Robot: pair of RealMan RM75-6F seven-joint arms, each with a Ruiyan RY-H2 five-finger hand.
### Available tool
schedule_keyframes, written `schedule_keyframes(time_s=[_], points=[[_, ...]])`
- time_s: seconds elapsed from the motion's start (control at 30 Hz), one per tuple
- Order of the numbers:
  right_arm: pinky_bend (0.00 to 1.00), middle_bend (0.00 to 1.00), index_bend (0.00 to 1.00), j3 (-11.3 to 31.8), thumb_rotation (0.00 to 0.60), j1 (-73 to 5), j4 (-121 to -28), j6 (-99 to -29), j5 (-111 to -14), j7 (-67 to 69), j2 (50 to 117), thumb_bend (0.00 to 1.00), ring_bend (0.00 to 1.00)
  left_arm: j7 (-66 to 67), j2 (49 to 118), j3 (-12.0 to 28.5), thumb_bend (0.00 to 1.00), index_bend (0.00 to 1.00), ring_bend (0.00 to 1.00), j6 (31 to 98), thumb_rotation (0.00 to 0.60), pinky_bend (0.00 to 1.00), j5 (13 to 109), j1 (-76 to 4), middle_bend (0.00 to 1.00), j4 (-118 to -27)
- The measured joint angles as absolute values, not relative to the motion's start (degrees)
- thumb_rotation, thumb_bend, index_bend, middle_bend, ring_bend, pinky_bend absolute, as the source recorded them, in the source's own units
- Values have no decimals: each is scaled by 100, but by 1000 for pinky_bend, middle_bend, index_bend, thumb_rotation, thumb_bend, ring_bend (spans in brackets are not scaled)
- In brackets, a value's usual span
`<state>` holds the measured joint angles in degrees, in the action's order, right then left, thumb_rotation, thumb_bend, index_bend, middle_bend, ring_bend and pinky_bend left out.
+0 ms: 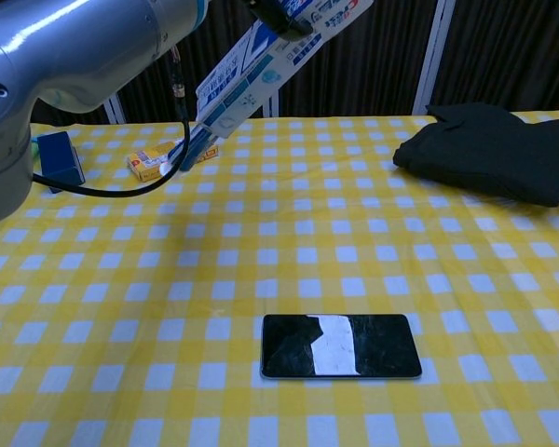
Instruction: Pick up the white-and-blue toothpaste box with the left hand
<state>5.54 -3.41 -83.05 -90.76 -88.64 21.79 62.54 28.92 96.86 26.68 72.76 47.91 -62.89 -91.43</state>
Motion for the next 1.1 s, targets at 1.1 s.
schedule_keyframes(time_s=[1.1], points=[[0,0,65,528,600,-329,-8374,-9146,-8952,2072,6247,51,0,4794,8888,1605,484,402,266,6782,600,337,3240,-6261,215,-10111]])
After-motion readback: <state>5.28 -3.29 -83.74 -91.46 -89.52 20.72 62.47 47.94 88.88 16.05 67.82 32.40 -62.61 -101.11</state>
